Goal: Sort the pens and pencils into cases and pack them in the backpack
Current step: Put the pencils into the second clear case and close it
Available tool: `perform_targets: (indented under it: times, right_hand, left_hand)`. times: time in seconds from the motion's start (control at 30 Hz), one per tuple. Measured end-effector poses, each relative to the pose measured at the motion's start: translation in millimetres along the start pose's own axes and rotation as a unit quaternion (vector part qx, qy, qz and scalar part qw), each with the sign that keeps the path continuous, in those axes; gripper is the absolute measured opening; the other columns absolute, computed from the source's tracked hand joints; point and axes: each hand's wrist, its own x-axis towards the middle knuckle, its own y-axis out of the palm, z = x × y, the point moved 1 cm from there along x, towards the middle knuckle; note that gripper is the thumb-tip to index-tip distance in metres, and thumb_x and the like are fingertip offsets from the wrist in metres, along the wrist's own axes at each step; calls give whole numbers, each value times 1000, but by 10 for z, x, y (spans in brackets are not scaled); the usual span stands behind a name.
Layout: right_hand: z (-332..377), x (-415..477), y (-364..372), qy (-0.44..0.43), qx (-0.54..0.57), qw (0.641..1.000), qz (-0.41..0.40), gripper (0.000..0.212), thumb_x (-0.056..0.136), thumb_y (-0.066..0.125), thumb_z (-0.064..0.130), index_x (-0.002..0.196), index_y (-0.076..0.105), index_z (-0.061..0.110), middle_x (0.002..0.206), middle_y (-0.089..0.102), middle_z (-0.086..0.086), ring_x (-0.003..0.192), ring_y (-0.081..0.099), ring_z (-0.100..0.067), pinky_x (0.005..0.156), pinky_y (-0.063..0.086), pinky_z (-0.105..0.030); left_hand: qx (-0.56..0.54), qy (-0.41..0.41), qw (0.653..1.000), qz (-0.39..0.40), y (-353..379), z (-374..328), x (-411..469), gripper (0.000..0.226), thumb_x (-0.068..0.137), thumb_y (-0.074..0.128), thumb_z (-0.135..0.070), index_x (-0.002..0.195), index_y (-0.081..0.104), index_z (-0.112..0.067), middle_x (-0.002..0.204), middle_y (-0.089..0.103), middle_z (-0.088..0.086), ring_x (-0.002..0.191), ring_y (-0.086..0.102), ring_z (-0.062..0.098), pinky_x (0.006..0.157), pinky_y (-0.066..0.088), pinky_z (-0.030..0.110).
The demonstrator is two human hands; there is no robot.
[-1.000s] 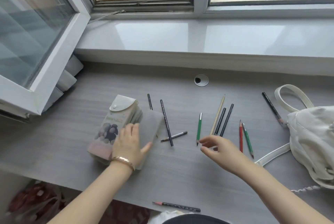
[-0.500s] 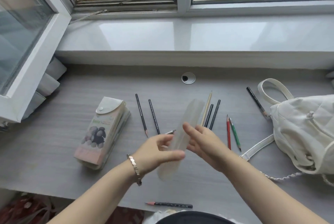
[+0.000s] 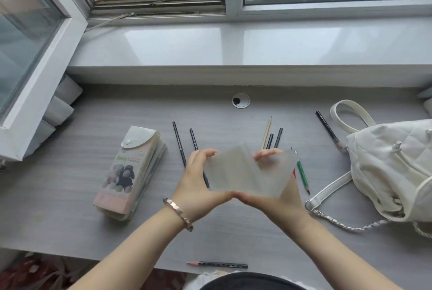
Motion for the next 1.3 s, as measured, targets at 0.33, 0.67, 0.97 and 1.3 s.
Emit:
perform_targets:
  times: [0.33, 0.67, 0.97, 1.3]
  right_hand:
    - [-183, 148, 61, -331, -142, 919, 162, 72, 50, 64, -31, 99, 37, 13, 114, 46, -15, 127, 43, -28, 107, 36, -42]
    - [-484, -180, 540, 77, -432, 780, 446, 41, 77, 69, 37, 108, 57, 13, 103, 60, -4, 98, 53, -21, 77, 40, -27]
    - [-661, -397, 919, -34, -520, 664, 536, 16, 85, 53, 10, 96, 61, 1, 101, 56, -17, 95, 58, -35, 57, 33, -31]
    - [-656, 381, 914, -58, -579, 764, 280, 43, 46, 87, 32, 73, 61, 11, 69, 59, -6, 64, 60, -24, 35, 37, -22]
  left_hand:
    - [-428, -239, 869, 65, -129, -24, 22, 61, 61, 60, -1, 113, 46, -28, 99, 57, 10, 86, 61, 25, 65, 51, 31]
    - [-431, -243, 855, -157, -587, 290, -135, 29, 63, 51, -13, 91, 54, -11, 82, 51, 7, 72, 53, 23, 64, 49, 32]
    - [-313, -258, 891, -202, -609, 453, -318, 50, 80, 58, -11, 128, 42, -10, 94, 56, 5, 78, 57, 18, 61, 49, 33]
    - [-115, -302, 935, -147, -569, 463, -327, 60, 50, 58, -34, 104, 48, -10, 83, 56, -3, 81, 56, 18, 82, 48, 36]
